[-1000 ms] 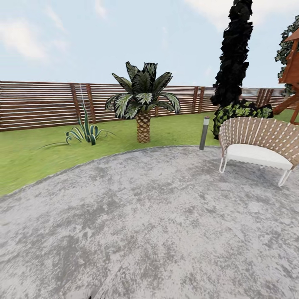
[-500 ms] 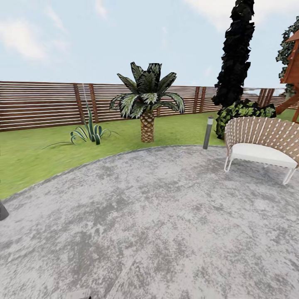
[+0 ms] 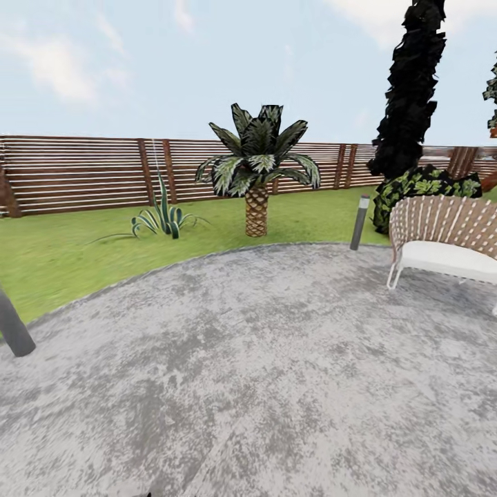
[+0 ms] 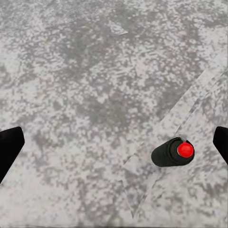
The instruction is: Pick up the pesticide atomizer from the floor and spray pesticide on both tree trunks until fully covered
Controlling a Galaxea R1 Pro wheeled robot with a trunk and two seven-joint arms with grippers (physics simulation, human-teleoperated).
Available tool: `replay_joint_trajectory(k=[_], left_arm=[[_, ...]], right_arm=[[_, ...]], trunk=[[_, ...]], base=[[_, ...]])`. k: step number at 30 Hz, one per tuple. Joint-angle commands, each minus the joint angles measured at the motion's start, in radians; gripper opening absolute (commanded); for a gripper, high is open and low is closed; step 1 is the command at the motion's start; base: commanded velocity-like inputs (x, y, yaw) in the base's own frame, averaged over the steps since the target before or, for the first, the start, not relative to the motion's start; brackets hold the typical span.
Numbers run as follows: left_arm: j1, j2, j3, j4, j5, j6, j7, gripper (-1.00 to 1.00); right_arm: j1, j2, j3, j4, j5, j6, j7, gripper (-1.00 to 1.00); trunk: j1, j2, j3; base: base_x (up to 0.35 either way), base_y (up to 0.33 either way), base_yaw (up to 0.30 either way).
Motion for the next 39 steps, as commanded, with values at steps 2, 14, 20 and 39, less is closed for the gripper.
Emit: replay_joint_trajectory(k=[2, 14, 20, 39], left_arm=[[-0.001, 0.001, -0.001, 0.001, 0.005, -0.003, 0.001, 1.0], [-0.05, 0.021, -0.009, -0.037, -0.007, 0.007, -0.013, 1.0], [-0.101, 0.023, -0.026, -0.059, -0.011, 0.006, -0.015, 1.0], [-0.099, 0.03, -0.028, -0.075, -0.011, 0.001, -0.015, 1.0]], right_arm=[[0.0, 0.0, 0.0, 0.001, 0.0, -0.003, 0.0, 1.0], [-0.042, 0.0, -0.003, -0.124, 0.0, 0.006, -0.002, 1.0], [-0.186, 0.0, -0.003, -0.198, -0.001, 0.107, 0.0, 1.0], [-0.199, -0.003, 0.002, -0.21, -0.001, 0.12, 0.006, 1.0]], trunk=[[0.0, 0.0, -0.001], [0.0, 0.0, -0.001], [0.0, 0.0, -0.001], [0.0, 0.0, -0.001]], base=[[0.0, 0.0, 0.253], [0.0, 0.0, 0.043], [0.0, 0.0, 0.0], [-0.198, -0.029, 0.0]])
